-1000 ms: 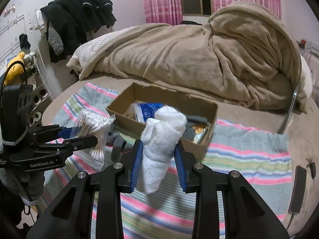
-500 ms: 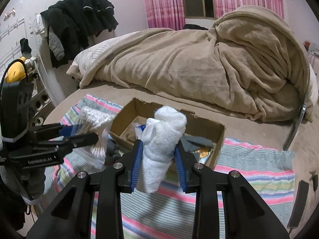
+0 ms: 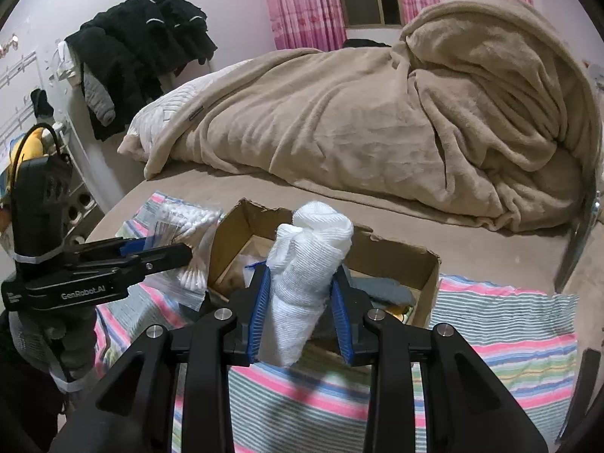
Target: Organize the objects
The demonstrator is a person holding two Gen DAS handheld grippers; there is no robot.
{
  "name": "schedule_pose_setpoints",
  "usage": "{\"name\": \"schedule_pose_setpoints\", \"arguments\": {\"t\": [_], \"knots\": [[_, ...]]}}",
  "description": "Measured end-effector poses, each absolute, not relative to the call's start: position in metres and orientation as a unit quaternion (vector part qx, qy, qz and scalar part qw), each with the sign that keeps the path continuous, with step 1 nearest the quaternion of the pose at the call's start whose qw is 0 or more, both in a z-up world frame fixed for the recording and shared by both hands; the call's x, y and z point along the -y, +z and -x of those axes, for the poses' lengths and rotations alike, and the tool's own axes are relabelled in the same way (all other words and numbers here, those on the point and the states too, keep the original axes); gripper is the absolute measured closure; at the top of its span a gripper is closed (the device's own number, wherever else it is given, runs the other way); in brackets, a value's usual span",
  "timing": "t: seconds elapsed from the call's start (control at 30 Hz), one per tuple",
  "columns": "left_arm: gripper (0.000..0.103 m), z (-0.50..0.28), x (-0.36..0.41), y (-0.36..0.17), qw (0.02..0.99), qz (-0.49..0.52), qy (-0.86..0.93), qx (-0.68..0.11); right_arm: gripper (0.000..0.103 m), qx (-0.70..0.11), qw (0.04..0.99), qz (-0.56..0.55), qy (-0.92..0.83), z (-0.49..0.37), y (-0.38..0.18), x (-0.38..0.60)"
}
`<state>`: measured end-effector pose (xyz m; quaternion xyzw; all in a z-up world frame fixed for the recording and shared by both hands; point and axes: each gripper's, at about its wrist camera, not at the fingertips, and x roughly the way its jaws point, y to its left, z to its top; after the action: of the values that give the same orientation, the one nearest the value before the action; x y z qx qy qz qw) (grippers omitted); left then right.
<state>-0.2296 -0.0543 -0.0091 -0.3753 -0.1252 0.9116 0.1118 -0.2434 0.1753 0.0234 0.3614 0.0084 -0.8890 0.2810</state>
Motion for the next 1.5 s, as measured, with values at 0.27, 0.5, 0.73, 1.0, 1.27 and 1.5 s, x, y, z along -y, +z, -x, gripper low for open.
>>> {"name": "schedule_pose_setpoints", "arguments": {"t": [0.27,0.5,0.73,1.0,1.27,1.5], "knots": [[0.060,0.261,0.056,-0.034,0.101,0.398,0.906,0.107,0.069,-0.001,0.283,-0.380,-0.881,0.264,0.007,-0.165],[0.060,0.280,0.054,-0.055,0.128,0.423,0.893,0.090,0.069,-0.009,0.286,-0.402,-0.870,0.275,-0.013,-0.152],[0.057,0.289,0.056,-0.054,0.144,0.437,0.883,0.093,0.069,-0.006,0.287,-0.421,-0.860,0.283,-0.029,-0.148],[0.041,0.280,0.055,-0.044,0.130,0.430,0.889,0.085,0.066,0.007,0.287,-0.425,-0.859,0.287,-0.033,-0.148],[0.035,0.264,0.064,-0.027,0.094,0.406,0.906,0.068,0.052,-0.015,0.263,-0.394,-0.880,0.278,-0.019,-0.150],[0.030,0.279,0.084,-0.046,0.058,0.424,0.901,0.076,0.052,-0.019,0.251,-0.397,-0.882,0.280,-0.020,-0.157]]}}
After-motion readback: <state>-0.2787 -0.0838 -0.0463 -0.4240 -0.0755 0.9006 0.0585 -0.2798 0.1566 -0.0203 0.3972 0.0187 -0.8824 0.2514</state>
